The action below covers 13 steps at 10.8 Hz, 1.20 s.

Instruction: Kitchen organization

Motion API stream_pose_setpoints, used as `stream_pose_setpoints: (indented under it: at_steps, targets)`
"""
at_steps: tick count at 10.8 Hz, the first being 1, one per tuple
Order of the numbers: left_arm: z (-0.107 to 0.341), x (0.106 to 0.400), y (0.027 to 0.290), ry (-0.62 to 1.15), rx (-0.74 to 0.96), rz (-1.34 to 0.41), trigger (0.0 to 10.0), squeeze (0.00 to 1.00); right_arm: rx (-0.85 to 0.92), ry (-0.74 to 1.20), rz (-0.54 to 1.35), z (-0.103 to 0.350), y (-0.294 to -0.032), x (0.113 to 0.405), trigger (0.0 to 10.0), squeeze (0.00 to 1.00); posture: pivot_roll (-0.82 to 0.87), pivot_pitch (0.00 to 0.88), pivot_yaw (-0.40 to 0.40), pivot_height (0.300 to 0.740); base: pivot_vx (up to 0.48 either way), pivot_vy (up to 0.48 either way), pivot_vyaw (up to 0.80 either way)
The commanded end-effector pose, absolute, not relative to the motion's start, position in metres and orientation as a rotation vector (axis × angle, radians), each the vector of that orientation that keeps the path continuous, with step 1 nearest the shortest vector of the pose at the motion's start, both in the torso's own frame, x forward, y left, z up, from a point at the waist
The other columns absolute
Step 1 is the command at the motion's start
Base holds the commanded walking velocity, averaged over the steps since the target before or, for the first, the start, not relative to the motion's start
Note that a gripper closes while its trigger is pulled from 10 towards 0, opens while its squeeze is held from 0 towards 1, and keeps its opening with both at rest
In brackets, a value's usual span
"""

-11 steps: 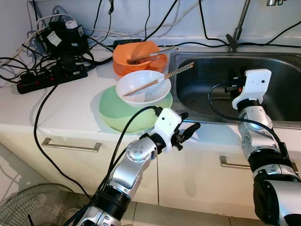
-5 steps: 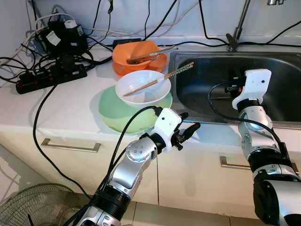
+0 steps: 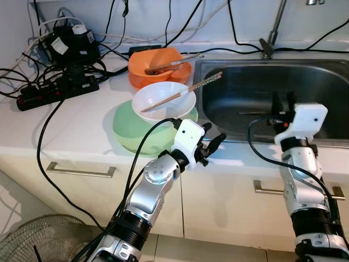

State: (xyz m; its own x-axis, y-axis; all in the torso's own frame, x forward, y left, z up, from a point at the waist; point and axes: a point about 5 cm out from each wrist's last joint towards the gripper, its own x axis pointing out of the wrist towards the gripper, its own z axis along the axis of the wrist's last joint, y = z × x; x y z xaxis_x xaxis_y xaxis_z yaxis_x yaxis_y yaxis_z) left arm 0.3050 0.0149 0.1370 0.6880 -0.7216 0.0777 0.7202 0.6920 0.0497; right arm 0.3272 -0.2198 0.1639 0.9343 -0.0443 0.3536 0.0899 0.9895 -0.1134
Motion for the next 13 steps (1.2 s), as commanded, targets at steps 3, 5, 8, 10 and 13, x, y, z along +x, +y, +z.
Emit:
stream_pose_setpoints:
  at_steps: [3, 5, 8, 10, 13]
  targets:
    - [0.138, 0.309, 0.018, -0.105, 0.029, -0.780, 10.0, 0.00, -0.118, -0.358, -0.071, 0.173, -0.218, 0.322, 10.0, 0.00, -0.01, 0.000, 0.097, 0.740, 0.000, 0.000, 0.00]
    - [0.139, 0.309, 0.017, -0.109, 0.024, -0.778, 10.0, 0.00, -0.127, -0.358, -0.070, 0.180, -0.220, 0.316, 10.0, 0.00, -0.02, 0.000, 0.096, 0.740, 0.000, 0.000, 0.00]
    - [0.138, 0.310, 0.017, -0.112, 0.018, -0.779, 10.0, 0.00, -0.133, -0.360, -0.082, 0.185, -0.222, 0.306, 10.0, 0.00, -0.03, 0.000, 0.099, 0.740, 0.000, 0.000, 0.00]
    - [0.138, 0.309, 0.016, -0.114, 0.019, -0.782, 10.0, 0.00, -0.140, -0.344, -0.079, 0.181, -0.218, 0.298, 10.0, 0.00, -0.03, 0.000, 0.101, 0.740, 0.000, 0.000, 0.00]
    - [0.137, 0.308, 0.018, -0.128, 0.023, -0.774, 10.0, 0.00, -0.101, -0.271, -0.063, 0.156, -0.201, 0.286, 10.0, 0.00, -0.04, 0.004, 0.107, 0.740, 0.000, 0.000, 0.00]
